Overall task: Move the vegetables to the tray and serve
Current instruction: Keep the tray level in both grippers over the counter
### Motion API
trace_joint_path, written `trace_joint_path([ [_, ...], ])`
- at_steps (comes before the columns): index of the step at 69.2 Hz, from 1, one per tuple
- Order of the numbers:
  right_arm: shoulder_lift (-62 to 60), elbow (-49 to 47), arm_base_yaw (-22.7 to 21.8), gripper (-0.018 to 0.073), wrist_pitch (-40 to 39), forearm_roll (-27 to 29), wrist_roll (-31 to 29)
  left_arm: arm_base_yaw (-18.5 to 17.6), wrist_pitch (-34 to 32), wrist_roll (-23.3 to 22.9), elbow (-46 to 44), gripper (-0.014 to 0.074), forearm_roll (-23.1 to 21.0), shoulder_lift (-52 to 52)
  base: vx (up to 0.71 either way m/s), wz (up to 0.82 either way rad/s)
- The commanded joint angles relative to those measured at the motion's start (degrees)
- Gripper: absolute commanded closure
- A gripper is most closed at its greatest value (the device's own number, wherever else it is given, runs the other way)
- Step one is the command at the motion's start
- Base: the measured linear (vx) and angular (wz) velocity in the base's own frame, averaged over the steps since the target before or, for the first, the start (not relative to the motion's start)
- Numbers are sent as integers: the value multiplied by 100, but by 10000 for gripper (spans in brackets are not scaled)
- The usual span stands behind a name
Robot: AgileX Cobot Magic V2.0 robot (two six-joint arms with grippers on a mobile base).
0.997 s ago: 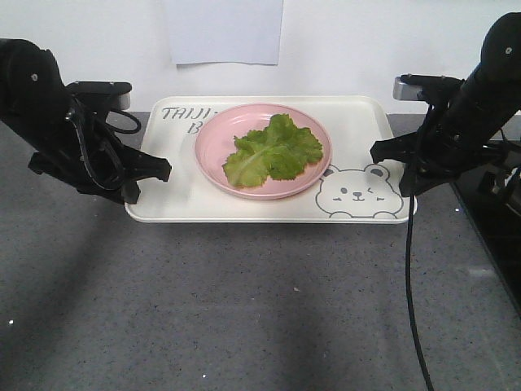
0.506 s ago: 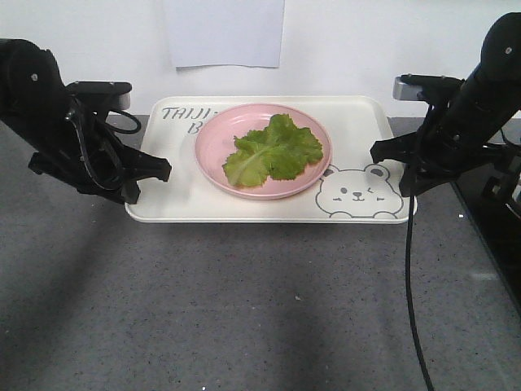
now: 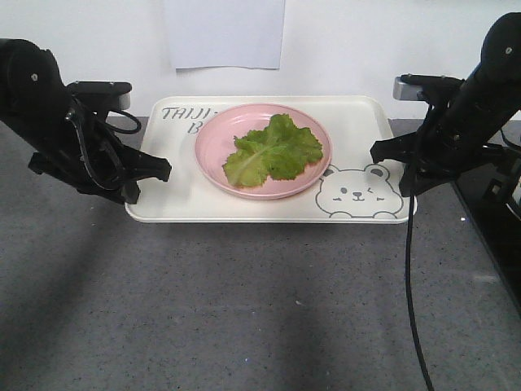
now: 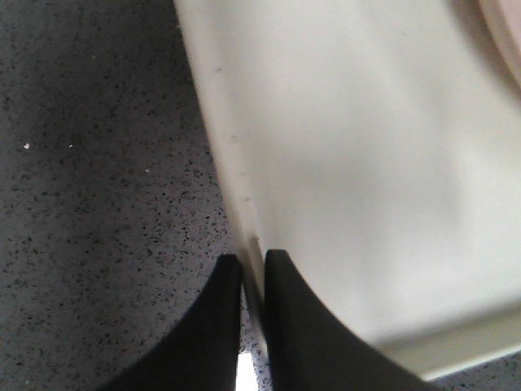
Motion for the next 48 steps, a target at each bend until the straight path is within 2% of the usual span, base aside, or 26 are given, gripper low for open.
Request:
trace_joint_path([
  [1, -349, -201, 97, 564, -277, 645, -222, -159, -402, 191, -241, 603, -643, -328, 0, 0],
  [48, -349, -201, 97, 564, -277, 645, -222, -159, -402, 191, -241, 603, -643, -328, 0, 0],
])
